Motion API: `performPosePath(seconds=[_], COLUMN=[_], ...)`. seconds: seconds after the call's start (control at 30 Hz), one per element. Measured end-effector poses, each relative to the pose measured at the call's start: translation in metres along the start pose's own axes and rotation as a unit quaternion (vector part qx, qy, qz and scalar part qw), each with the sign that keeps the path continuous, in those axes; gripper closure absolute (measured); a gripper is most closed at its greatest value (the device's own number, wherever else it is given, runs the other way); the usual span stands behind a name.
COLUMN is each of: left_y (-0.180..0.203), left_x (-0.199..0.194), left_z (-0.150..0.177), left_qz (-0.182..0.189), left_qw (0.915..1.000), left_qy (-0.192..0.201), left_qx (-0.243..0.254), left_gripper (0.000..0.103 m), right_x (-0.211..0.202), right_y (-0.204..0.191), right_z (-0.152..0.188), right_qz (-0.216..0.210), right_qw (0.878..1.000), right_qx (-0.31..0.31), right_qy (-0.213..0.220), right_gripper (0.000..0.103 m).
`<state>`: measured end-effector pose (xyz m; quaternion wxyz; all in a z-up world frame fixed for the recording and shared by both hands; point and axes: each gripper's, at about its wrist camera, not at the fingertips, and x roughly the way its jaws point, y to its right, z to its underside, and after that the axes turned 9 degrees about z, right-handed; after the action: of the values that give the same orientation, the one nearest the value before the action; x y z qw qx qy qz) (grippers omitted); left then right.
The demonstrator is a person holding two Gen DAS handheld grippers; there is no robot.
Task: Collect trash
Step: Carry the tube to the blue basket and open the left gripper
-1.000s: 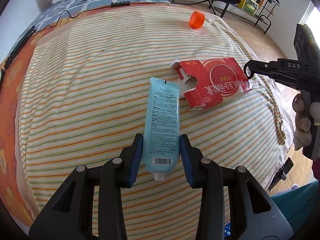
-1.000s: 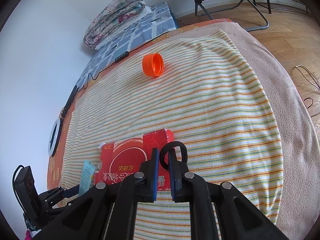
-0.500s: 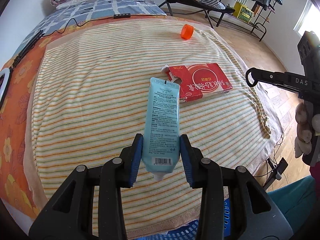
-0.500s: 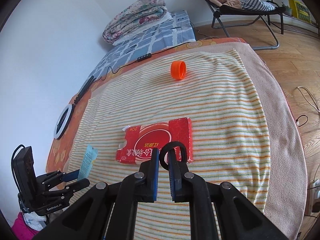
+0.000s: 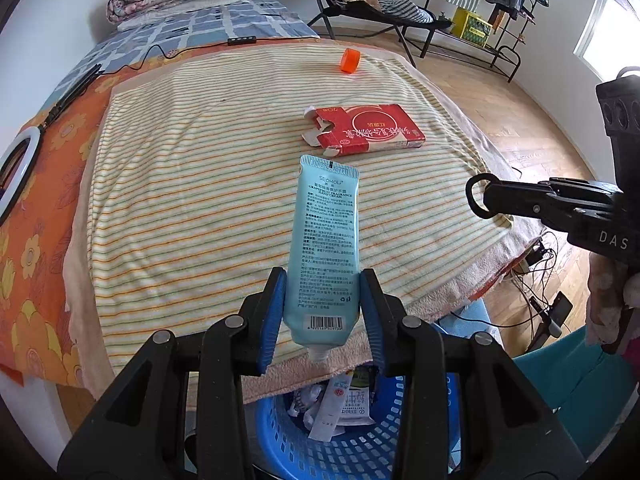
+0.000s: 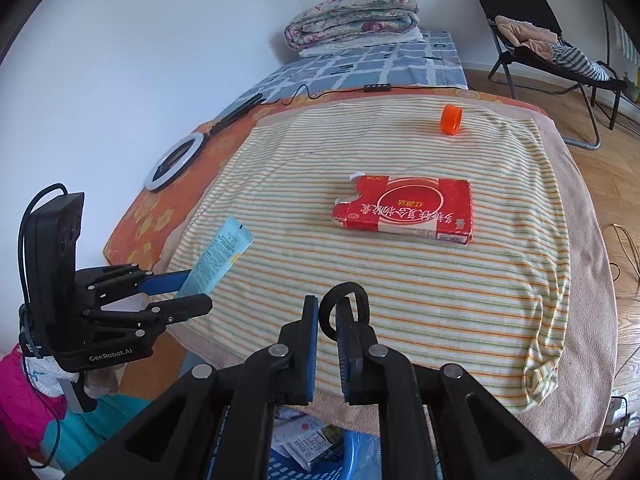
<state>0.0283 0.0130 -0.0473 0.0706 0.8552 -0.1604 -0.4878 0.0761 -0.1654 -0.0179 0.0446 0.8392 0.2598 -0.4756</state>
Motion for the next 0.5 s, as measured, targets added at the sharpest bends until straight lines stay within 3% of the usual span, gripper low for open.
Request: performPosePath(seconds=[0.5], left_y=[0.021], left_x=[-0.005], left_z=[0.094], left_qz=[0.017], left_qw=[0.9989], left_qy=[-0.041], left_qx=[0.011], left_gripper=[0.066], right_x=[0.004], right_y=[-0.045], right_z=[0.089], right_qz=[-0.023], right_qw=[0.997], right_qx=[-0.044], right_qy=[-0.053], right_gripper=[0.096])
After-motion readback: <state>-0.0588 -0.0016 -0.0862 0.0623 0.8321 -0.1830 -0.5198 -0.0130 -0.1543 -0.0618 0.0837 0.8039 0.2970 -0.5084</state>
